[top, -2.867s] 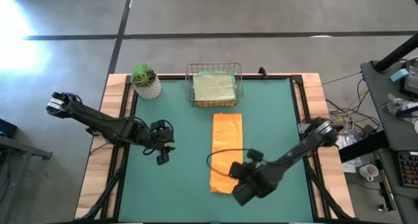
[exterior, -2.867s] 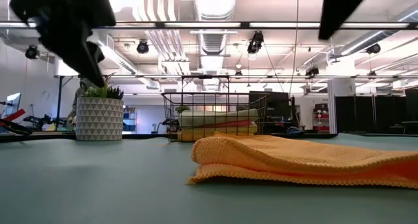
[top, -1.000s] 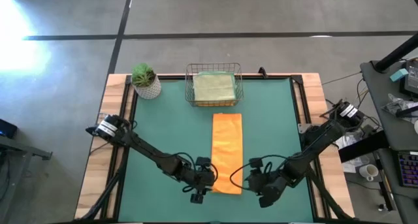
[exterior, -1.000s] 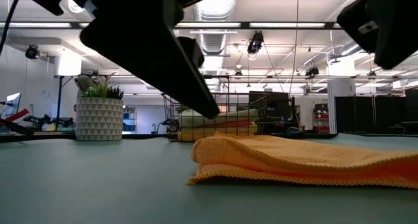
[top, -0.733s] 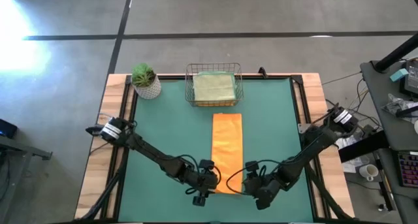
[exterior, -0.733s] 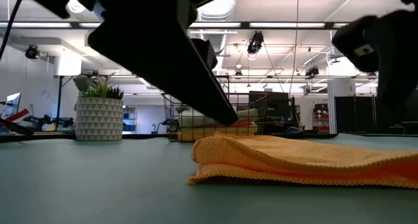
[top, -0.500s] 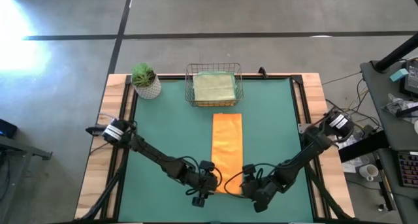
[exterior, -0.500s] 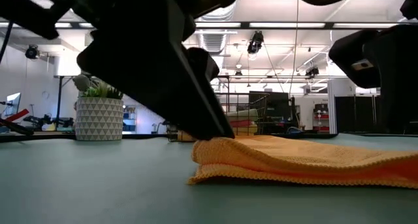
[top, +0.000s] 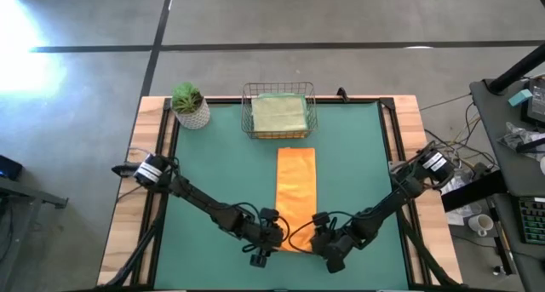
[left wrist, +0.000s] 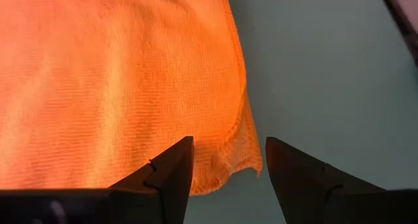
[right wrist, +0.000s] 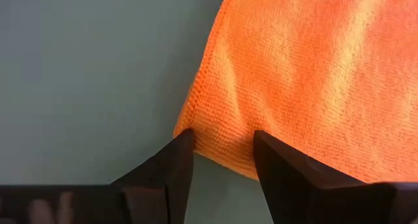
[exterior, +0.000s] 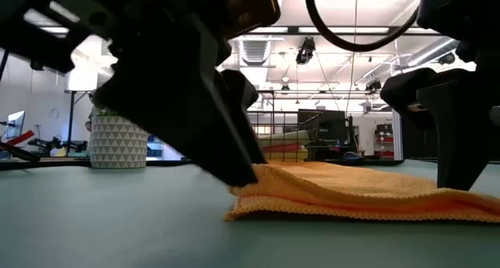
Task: Fold microfiber towels
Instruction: Fold the orange microfiber cloth
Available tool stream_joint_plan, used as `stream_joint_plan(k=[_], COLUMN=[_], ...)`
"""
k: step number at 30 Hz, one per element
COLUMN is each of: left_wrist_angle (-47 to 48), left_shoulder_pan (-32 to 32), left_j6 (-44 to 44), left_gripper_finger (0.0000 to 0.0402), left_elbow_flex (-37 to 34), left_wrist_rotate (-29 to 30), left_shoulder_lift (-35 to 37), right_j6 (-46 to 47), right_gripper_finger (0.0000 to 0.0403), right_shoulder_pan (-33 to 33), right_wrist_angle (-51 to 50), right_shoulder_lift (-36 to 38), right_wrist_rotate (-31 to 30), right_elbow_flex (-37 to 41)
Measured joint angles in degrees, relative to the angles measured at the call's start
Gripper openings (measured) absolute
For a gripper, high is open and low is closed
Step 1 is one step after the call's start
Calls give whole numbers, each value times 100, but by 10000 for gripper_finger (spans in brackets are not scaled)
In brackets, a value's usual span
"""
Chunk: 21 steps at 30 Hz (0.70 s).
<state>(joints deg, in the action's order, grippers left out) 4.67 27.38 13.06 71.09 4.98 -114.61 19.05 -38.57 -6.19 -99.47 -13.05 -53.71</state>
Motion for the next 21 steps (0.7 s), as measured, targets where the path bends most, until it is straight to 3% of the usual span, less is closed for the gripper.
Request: stream_joint_plan(k=[7,13,17,21], left_wrist_angle=[-92,-86,-37,23], left_shoulder_pan=[-31,-39,-44,-55], left_j6=[28,590,612,619], left_gripper_finger=[176,170,126,45], left_elbow_flex=[181,195,201,201], left_wrist_rotate=[-97,195,268,331], left_shoulder_lift=[-354,-415,-422,-390], right_j6=[-22,36,44,44], right_gripper_finger=[152,129,88,36], right_shoulder_pan=[141,187,186,186], right_wrist_angle=[99,88,65,52], right_shoulder_lift=[-40,-40,-39,-38], right_wrist_rotate=[17,188,171,165], right_elbow_flex=[-11,-15,-15,-15])
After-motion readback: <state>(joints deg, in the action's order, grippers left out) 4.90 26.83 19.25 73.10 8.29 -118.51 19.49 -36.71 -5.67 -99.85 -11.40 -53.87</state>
